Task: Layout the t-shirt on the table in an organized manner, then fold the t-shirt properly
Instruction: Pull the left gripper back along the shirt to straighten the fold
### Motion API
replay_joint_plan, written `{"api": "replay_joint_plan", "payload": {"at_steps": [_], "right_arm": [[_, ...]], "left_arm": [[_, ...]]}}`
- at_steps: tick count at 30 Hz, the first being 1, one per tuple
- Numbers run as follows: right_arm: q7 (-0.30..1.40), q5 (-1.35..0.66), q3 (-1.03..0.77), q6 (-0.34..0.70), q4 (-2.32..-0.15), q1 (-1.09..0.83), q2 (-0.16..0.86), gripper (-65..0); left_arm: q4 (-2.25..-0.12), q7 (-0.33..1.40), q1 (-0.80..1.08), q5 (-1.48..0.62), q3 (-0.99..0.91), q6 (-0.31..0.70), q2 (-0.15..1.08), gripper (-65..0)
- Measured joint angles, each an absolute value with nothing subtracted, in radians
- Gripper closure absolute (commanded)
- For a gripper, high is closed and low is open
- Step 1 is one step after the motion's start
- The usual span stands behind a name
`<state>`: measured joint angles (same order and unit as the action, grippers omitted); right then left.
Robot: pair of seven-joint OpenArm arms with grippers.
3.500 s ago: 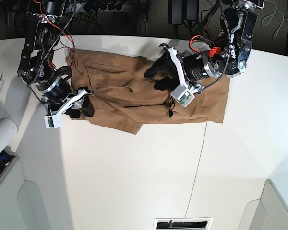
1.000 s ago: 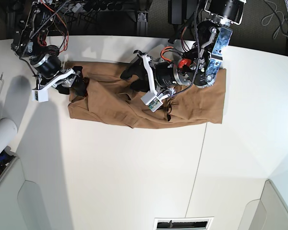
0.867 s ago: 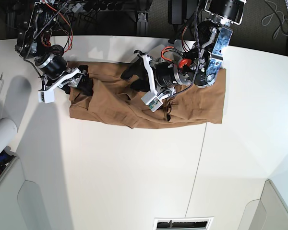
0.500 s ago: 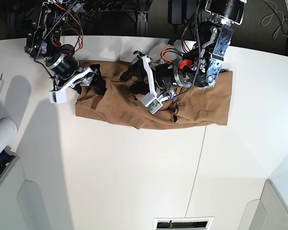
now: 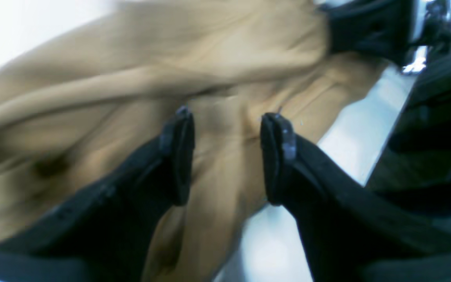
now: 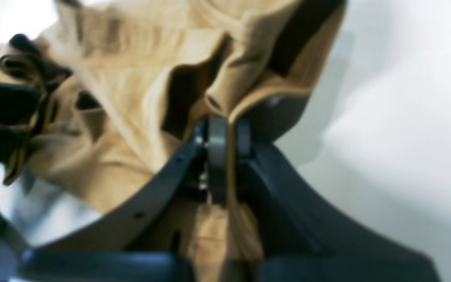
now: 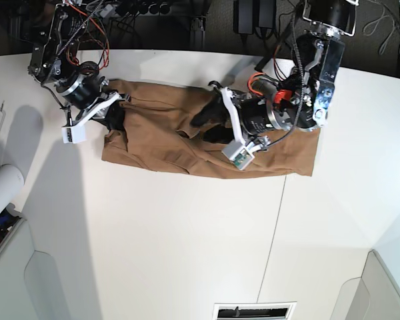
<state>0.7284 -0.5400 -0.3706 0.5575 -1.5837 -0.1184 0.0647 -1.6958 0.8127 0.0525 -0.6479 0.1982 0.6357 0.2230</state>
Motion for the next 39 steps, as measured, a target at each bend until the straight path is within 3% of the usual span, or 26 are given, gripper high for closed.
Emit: {"api": "replay_joint_plan", "payload": {"at_steps": [3,9,11,19,26,32,39], "right_arm": [[0.73,-0.537,-0.424,0.558,-1.583,-0.119,0.09,0.0],[0.738,-0.533,-0.508,0.558,-1.583,-0.119,0.13,0.0],[0.737,-0.535,-0.513,0.558,-1.584,-0.119,0.131,0.0],[0.738,-0.571,-0.513,0.558,-1.583,-0.119,0.13,0.0],[0.738,-0.58,-0.513,0.558,-1.583,-0.119,0.13,0.0],[0.738,-0.564,-0.513,0.558,-1.583,-0.119,0.13,0.0],[0.738,-0.556,-0.513,0.558,-1.583,-0.119,0.13,0.0]], "left_arm": [[-1.696,0.811,0.052,-0.722,0.117,0.645,0.26,-25.8],[-1.697,0.814,0.07,-0.76,0.0,0.68,0.265,-3.5],[-1.697,0.815,0.089,-0.76,0.001,0.68,0.265,0.0],[-1.634,0.709,0.132,-0.629,0.005,0.682,0.227,0.0],[-1.571,0.694,0.132,-0.653,0.005,0.682,0.222,0.0],[-1.701,0.797,0.13,-0.83,0.002,0.683,0.229,0.0],[-1.766,0.772,0.127,-0.764,-0.039,0.688,0.228,0.0]]}}
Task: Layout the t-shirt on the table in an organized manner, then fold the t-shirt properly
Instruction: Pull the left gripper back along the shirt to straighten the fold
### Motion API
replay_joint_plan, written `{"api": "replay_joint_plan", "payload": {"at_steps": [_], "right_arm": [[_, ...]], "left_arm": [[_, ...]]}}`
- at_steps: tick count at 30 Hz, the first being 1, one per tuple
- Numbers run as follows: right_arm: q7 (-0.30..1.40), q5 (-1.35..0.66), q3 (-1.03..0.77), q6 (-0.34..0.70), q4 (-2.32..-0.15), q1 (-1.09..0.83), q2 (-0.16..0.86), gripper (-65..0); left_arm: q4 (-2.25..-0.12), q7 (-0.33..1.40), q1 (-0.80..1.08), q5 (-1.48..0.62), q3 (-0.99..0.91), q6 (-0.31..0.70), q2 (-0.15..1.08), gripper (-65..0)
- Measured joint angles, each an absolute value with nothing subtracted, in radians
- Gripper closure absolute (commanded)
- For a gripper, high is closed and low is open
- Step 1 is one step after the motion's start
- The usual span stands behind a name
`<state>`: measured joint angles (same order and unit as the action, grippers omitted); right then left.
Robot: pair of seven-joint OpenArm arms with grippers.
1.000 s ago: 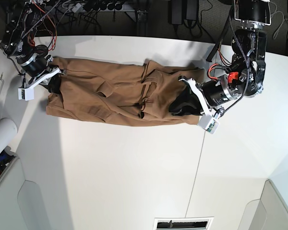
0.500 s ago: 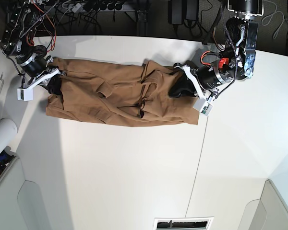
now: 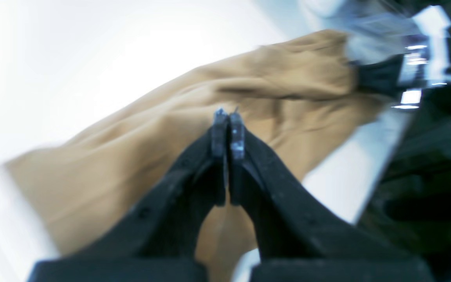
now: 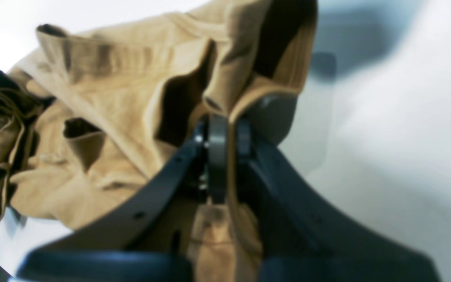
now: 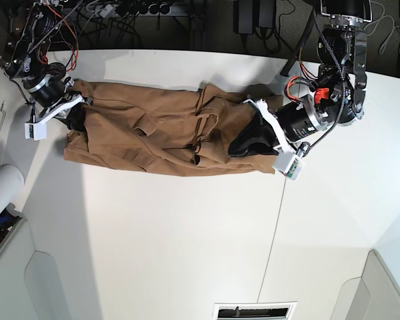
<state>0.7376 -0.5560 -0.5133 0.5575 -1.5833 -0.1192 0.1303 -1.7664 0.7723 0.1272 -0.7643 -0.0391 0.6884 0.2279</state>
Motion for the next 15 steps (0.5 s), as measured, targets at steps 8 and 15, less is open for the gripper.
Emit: {"api": "replay_joint_plan", "payload": {"at_steps": [8,15], "right_arm": [[0.738,-0.553,-0.513,0.558,-1.583,-0.119,0.13,0.0],[0.737,-0.552,-0.513,0.558,-1.583,-0.124,0.13,0.0]], "left_arm": [[-1.644,0.756,0.141,-0.778,-0.223,0.686,0.228,0.0],[-1.645,0.756,0.207,-0.824,-0.35,0.686,0.227,0.0]]}}
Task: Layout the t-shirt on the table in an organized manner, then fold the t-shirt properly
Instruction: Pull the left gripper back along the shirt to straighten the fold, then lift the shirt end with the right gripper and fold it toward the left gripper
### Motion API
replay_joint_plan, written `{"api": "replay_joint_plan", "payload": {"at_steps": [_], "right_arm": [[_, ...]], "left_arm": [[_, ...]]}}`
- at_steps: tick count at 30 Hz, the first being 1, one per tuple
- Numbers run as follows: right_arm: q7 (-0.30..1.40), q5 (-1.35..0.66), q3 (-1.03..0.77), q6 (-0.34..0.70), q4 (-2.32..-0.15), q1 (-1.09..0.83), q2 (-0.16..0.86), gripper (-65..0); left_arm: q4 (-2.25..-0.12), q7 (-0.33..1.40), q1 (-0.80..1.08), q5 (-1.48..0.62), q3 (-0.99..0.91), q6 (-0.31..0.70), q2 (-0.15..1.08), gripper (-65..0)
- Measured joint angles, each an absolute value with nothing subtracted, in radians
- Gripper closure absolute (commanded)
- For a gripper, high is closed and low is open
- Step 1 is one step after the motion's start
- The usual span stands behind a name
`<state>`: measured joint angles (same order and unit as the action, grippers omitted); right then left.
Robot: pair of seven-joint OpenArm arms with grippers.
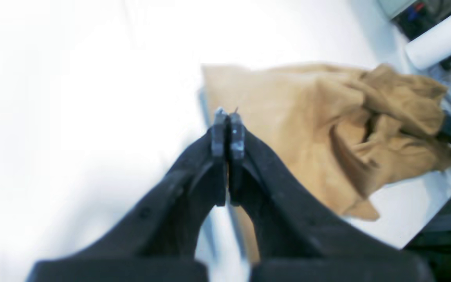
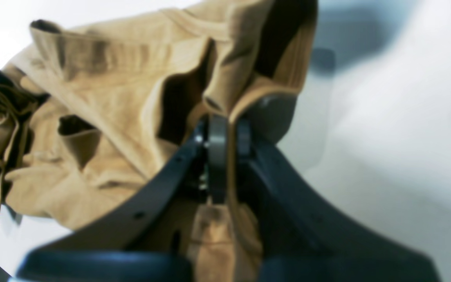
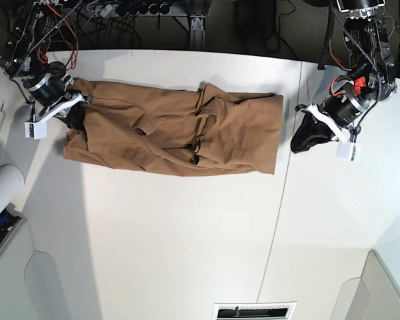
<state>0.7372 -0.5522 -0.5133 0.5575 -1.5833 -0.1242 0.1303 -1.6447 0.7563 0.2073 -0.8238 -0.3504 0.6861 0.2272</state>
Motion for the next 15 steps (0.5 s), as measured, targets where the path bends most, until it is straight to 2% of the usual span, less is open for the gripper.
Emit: {"api": "replay_joint_plan", "payload": {"at_steps": [8,15], "right_arm": [[0.746,-0.594,-0.513,0.558,-1.583,-0.124,0.13,0.0],[0.753,-0.67,-0.513,0.558,-1.583,-0.125,0.13,0.0]], "left_arm": [[-1.56,0.751,0.225,-0.797,-0.332,0.686,0.224,0.0],[-1.496,0.734,0.224,-0.805,-0.202,0.686,0.224,0.0]]}}
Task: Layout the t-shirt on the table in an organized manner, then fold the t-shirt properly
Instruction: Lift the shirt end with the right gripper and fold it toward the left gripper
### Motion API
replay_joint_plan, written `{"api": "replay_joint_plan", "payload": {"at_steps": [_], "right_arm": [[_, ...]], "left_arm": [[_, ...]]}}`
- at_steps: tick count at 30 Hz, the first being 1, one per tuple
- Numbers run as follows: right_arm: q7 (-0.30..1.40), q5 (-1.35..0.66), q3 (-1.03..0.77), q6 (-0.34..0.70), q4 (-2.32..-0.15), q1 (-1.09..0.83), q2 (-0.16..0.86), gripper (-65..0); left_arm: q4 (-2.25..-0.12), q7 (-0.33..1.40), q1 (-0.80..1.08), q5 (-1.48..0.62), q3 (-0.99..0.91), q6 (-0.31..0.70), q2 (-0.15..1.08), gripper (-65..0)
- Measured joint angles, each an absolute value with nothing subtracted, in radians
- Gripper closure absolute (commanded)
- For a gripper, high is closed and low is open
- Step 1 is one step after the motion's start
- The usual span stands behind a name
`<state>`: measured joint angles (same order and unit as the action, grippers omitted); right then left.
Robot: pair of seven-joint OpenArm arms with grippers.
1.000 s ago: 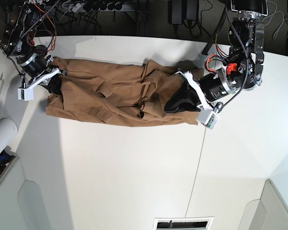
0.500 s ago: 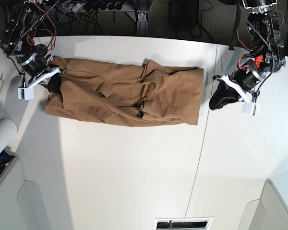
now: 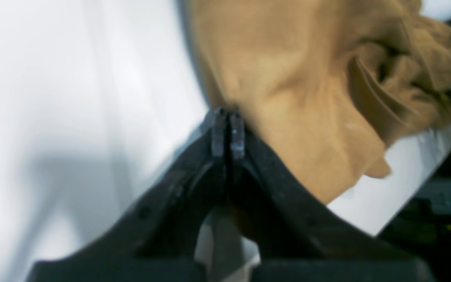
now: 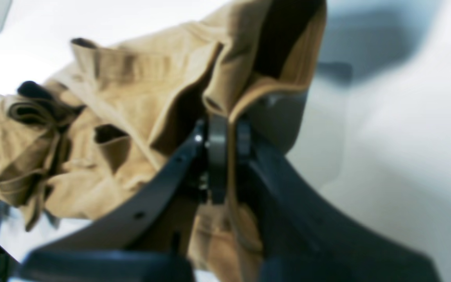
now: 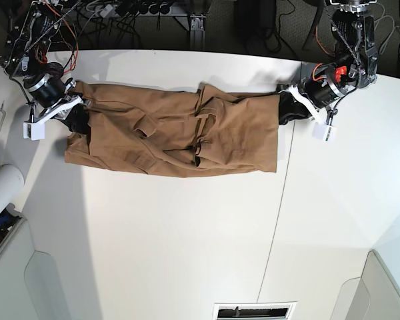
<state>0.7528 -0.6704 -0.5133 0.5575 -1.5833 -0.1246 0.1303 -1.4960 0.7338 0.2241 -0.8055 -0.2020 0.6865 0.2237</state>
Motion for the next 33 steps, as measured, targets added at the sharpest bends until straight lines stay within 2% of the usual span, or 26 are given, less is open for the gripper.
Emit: {"api": "replay_joint_plan", "payload": {"at_steps": [8,21,25,33], "right_arm": [[0.772,-0.739,-0.513,0.558,-1.602,-0.125,0.13,0.0],[0.786,-0.794,-0.493,0.562,-1.847,-0.101,0.088,0.0],[0.786,-0.787,-0.379,0.561,-1.848,-0.055,0.086,0.0],[0.787,-0.653,-0.089,0.562,-1.848,-0.033,-0.042,0.0]], "left_arm": [[-1.497,0.69,0.221,-0.767,-0.123,0.69,0.168,0.0],[-1.499,0.683,0.218,-0.753,-0.118,0.693,0.128,0.0],[-1.499,0.683,0.218,-0.753,-0.118,0.693,0.128,0.0],[-1.499,0.683,0.218,-0.754,-0.118,0.694,0.128,0.0]]}}
